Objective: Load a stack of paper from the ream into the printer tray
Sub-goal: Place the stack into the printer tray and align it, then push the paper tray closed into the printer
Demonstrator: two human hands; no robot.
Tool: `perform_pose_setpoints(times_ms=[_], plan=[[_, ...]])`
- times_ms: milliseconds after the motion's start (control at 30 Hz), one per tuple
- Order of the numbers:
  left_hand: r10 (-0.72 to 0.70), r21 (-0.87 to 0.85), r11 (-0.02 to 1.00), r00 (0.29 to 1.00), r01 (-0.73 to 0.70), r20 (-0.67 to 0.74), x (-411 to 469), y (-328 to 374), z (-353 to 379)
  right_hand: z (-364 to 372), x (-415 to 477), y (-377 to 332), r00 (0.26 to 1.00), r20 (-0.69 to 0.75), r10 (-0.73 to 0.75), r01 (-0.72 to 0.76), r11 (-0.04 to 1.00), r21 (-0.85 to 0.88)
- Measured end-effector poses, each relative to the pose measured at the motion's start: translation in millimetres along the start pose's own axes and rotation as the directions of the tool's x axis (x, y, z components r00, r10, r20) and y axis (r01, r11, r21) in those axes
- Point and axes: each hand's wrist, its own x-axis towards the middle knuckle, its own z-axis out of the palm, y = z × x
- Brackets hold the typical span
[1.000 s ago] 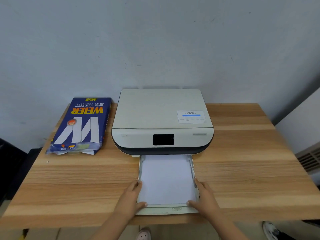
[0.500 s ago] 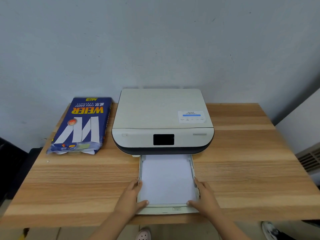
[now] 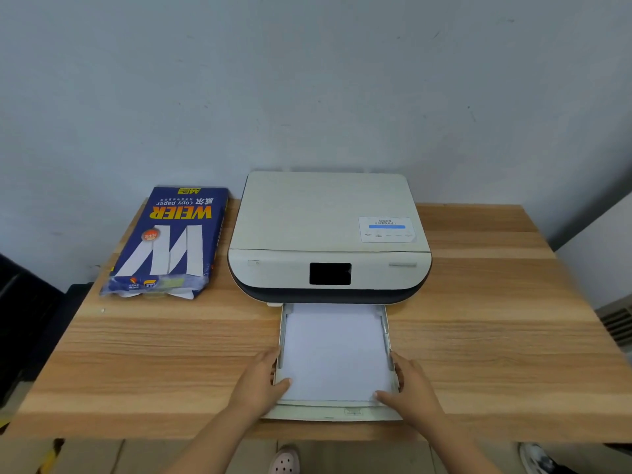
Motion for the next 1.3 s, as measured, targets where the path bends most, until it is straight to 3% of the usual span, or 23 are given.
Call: perform_pose_setpoints(times_ms=[333,633,800,1100,1300], plan=[[0.005,-0.047,0.999,1.000,-0.005,0.002,1.6,-2.0,0.1,-5.5,-0.9,-1.6,0.998,0.052,0.027,-0.028,0.999,0.029],[-0.117,-0.072,0.991,0.987,0.109,-0.112,20.8,1.9,-1.2,-6.2,21.2,-5.4,0.993,-0.059,0.101,-0.095,0.990,0.101],[-0.138,-0.055,0.990,0.984,0.133,-0.113,29.1,1.7,-2.8,-4.6,34.8,-1.4,0.983,-0.085,0.165,-0.156,0.982,0.103],[-0.133,-0.050,0.990,0.986,0.128,-0.105,32.7,2.3,-4.2,-4.4,38.2,3.0,0.987,-0.105,0.118,-0.117,0.993,0.019],[-0.151,-0.116,0.983,0.984,0.140,-0.090,33.2,0.4,-6.5,-6.2,40.2,1.0,0.985,-0.092,0.148,-0.143,0.988,0.056]])
